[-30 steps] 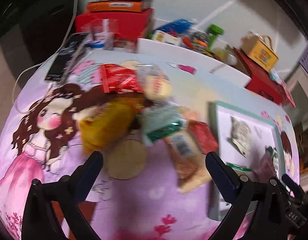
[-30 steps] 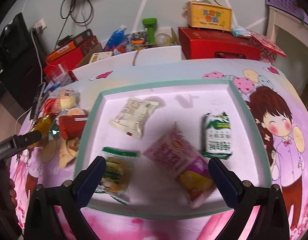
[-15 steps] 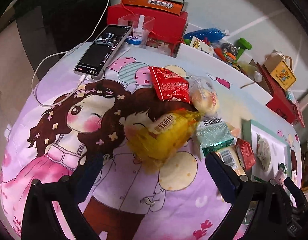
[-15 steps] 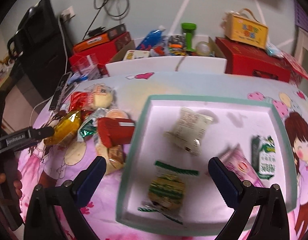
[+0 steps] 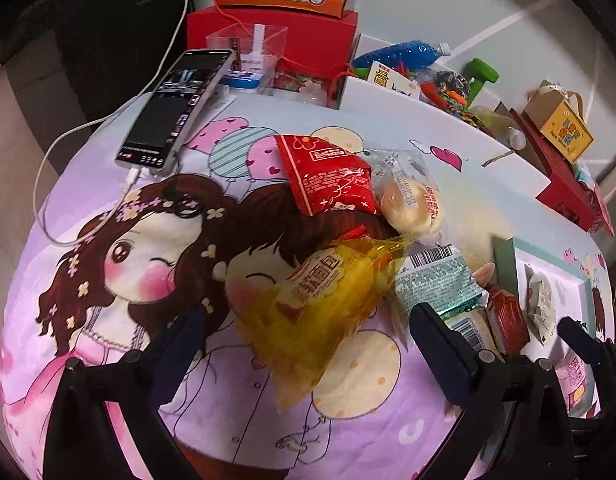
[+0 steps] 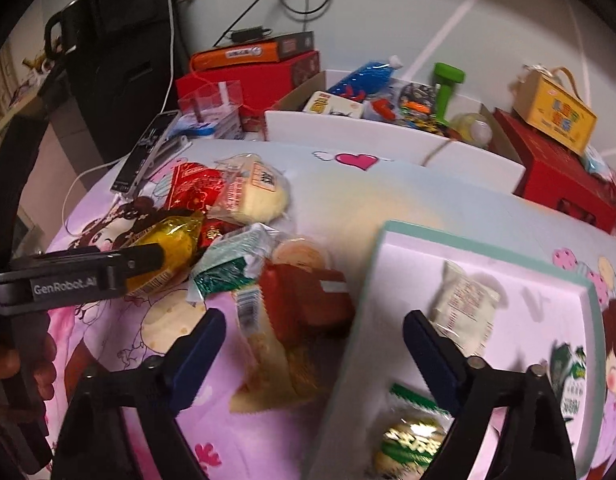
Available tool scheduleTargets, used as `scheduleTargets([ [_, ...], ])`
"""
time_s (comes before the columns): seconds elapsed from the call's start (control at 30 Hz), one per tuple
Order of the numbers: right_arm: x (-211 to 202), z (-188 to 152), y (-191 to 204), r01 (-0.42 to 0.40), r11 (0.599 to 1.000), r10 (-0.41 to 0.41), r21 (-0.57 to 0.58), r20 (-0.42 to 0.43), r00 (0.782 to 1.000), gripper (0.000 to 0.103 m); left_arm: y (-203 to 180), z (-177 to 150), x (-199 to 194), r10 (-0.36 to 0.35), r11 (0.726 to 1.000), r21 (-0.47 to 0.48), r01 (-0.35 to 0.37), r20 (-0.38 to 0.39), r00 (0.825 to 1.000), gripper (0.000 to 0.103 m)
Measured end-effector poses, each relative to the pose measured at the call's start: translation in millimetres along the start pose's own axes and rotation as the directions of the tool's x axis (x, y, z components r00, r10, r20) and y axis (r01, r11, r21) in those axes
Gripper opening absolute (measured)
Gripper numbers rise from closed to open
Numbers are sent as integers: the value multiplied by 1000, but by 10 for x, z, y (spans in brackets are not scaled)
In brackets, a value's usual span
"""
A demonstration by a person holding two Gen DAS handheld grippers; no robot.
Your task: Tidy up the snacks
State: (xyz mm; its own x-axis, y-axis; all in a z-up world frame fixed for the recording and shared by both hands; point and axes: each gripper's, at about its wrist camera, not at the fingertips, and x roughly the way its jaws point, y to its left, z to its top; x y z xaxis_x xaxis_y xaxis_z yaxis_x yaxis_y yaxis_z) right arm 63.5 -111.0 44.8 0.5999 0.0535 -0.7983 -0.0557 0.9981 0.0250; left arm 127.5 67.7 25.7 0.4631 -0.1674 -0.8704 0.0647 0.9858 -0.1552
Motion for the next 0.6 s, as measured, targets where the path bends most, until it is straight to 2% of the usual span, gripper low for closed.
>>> scheduleTargets([
  [0.2, 168, 28, 109, 0, 999, 0, -38, -17, 1000, 78, -80, 31, 134, 16, 999, 35, -16, -11, 1000, 101],
  [0.4, 282, 38, 72, -2, 1000, 1, -32, -32, 1000, 66, -123, 68, 280, 14, 999, 46, -13, -28, 1000, 95],
  [0.6, 320, 61, -17, -6, 1000, 6, -3, -23, 1000, 64, -126, 93, 346, 33, 998, 50, -31, -31, 999, 95],
])
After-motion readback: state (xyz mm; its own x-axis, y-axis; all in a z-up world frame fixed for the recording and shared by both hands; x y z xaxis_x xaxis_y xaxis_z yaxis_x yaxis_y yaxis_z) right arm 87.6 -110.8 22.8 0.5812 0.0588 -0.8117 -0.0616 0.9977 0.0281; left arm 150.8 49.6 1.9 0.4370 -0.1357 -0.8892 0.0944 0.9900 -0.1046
